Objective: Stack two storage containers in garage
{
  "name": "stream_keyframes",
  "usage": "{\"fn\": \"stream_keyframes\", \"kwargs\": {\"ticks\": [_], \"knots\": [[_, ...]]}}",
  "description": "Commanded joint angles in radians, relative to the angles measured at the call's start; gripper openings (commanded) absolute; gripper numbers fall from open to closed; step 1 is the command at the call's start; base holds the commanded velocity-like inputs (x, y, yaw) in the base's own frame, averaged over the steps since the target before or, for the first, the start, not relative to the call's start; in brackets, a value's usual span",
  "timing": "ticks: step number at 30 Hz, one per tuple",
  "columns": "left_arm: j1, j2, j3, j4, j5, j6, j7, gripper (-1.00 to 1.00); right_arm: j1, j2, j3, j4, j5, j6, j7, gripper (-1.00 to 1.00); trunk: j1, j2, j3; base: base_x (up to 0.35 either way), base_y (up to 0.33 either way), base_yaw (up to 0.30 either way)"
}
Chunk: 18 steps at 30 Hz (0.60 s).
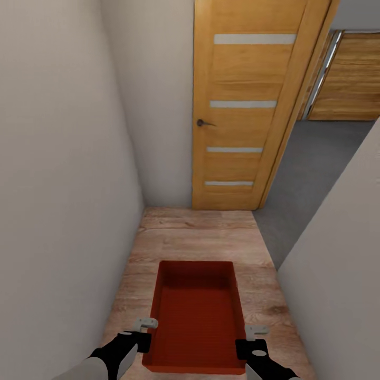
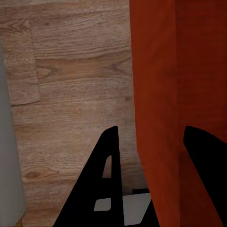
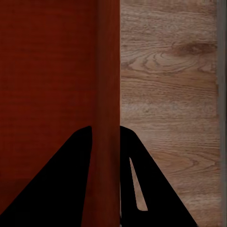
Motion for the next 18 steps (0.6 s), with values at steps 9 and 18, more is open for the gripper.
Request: {"fn": "stream_keyframes", "kwargs": {"ticks": [9,18], "knots": [[0.000,0.000,0.001,-0.002,-0.017,0.007,0.004,-1.00,-0.001,0.000,-0.004,0.001,-0.005,-0.006,-0.005,-1.00,0.001,-0.001,-0.001,0.324,0.000,-0.173],[0.000,0.000,0.001,-0.002,-0.017,0.007,0.004,-1.00,-0.001,0.000,-0.004,0.001,-0.005,-0.006,-0.005,-1.00,0.001,-0.001,-0.001,0.324,0.000,-0.006]]}}
